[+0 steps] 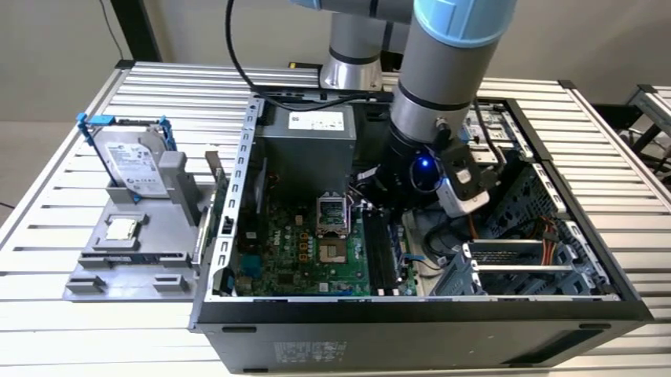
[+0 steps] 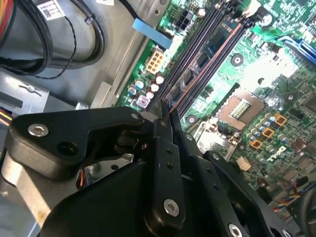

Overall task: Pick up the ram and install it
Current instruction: 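Insert the ram into the slot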

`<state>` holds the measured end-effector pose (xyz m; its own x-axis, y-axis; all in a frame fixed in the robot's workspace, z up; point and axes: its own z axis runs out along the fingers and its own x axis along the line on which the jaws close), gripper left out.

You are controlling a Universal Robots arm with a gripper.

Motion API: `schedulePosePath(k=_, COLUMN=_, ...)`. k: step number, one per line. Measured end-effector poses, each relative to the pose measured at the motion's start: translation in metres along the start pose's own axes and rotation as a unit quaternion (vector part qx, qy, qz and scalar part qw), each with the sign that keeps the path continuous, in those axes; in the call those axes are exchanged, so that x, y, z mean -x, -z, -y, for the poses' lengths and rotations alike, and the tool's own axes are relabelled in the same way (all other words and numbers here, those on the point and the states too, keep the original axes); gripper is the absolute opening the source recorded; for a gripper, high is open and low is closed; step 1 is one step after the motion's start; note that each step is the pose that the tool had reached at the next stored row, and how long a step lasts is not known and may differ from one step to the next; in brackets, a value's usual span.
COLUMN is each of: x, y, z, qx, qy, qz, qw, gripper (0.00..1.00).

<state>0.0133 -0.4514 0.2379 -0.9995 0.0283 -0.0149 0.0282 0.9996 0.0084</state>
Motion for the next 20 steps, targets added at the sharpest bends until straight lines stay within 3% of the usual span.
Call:
schedulePosePath(k=4, x=0.0001, y=0.0001, z=0.0043, qx=0.0211, qy=0.000, qz=0.0006, qw=0.99978, gripper=0.00)
schedulePosePath(k=6, x=0.0002, y=0.0001, z=0.0068, qx=0.0277, qy=0.000, qz=0.0029, qw=0.99961, gripper=0.00)
schedulePosePath(k=8, x=0.0004, y=0.0001, z=0.0126, qx=0.0290, qy=0.000, qz=0.0049, qw=0.99957, gripper=0.00)
schedulePosePath(k=11, x=0.0003, y=0.0002, z=0.0213, qx=0.0300, qy=0.000, qz=0.0053, qw=0.99954, gripper=0.00)
schedulePosePath(k=17, x=-0.0003, y=-0.0074, z=0.0221, qx=0.0303, qy=-0.001, qz=0.0055, qw=0.99953, gripper=0.00)
schedulePosePath(k=20, x=-0.0009, y=-0.0096, z=0.0223, qx=0.0322, qy=-0.001, qz=0.0054, qw=0.99947, gripper=0.00)
